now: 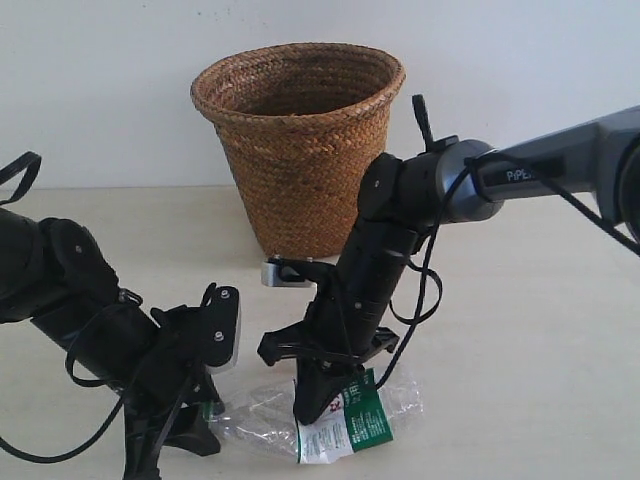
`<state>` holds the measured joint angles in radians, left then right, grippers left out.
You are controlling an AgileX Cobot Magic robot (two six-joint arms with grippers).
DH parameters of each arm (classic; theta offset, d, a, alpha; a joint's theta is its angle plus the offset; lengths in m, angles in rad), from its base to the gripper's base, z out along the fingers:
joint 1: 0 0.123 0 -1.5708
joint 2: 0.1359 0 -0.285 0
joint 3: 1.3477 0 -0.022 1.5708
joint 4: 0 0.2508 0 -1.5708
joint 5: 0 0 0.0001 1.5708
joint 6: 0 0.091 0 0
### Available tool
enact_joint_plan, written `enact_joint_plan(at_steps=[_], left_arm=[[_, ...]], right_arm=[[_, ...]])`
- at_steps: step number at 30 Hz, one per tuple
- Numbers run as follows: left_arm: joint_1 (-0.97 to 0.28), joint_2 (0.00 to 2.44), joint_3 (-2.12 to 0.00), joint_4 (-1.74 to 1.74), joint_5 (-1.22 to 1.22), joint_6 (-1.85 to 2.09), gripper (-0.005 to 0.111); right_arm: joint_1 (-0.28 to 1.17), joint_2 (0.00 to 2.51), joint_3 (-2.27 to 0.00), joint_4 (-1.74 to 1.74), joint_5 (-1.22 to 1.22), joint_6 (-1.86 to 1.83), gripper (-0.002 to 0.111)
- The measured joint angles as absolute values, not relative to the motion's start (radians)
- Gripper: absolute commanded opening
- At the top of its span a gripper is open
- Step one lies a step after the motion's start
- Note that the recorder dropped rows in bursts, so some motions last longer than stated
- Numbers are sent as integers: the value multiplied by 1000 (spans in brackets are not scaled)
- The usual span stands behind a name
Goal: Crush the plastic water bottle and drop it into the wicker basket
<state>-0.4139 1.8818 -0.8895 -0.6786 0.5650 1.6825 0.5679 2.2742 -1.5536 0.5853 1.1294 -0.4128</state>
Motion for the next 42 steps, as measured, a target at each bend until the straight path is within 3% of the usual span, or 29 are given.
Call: enact_joint_plan(at_steps=[11, 30, 42], left_arm=[[-416, 1882, -890, -681, 567, 1676, 4], [-420, 1882, -890, -700, 567, 1669, 4], [-420, 1882, -890, -700, 567, 1669, 4]], right_arm=[[560, 2286, -1607, 562, 1200, -365, 0], [539, 2053, -1584, 402, 1215, -383, 0], [539, 2053, -1484, 325, 1176, -385, 0]])
